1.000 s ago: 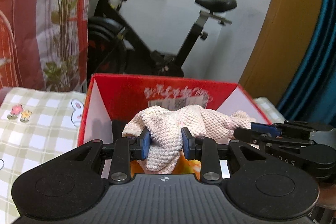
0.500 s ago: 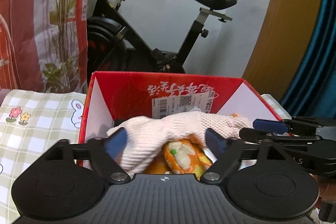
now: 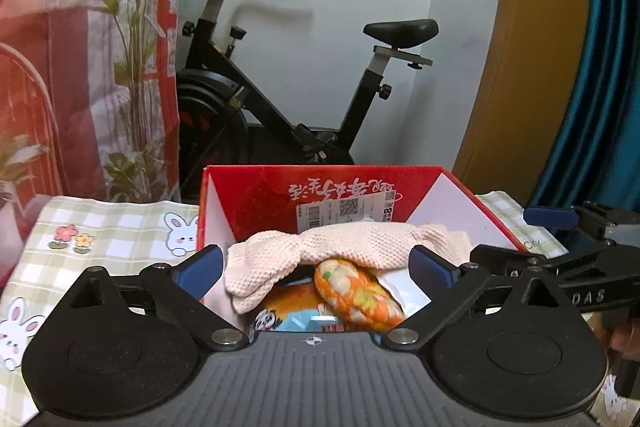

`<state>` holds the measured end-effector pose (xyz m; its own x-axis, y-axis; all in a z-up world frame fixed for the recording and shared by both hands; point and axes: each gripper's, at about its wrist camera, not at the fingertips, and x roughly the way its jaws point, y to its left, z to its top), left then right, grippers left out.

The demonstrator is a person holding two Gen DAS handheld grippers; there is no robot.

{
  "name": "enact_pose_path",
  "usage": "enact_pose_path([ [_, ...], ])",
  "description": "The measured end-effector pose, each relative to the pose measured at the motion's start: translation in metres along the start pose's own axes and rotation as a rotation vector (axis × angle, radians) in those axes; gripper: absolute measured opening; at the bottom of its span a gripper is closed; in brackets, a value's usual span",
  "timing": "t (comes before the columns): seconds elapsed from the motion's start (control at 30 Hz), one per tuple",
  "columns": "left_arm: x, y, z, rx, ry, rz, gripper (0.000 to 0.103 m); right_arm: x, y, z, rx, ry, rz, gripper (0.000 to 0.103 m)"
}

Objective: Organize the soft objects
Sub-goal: 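Open both tools to drop the pink towel into the box, then move both tools down to the grey mesh towel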

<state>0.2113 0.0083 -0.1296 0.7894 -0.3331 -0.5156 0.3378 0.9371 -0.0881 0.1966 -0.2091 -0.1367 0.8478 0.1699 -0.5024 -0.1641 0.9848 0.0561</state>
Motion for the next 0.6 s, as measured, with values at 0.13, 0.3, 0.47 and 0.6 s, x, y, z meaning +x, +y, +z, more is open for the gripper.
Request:
enact_pose_path([
  [0.13, -0.021, -0.006, -0.012, 0.035, -0.010, 0.020, 0.102, -0.017, -0.001, -0.012, 0.018, -0.013, 0.012, 0.103],
  [0.3, -0.040, -0.009, -0.036, 0.047, -0.002, 0.040, 0.103, -0.038, -0.004, -0.037, 0.037, -0.029, 0.013, 0.103],
  [0.47, -0.049, -0.007, -0.063, 0.045, 0.014, 0.062, 0.103, -0.056, -0.011, -0.067, 0.079, -0.062, 0.001, 0.103],
  [0.6, -0.044, -0.005, -0.082, 0.046, 0.042, 0.086, 0.103, -0.055, -0.013, -0.090, 0.101, -0.037, -0.005, 0.103],
])
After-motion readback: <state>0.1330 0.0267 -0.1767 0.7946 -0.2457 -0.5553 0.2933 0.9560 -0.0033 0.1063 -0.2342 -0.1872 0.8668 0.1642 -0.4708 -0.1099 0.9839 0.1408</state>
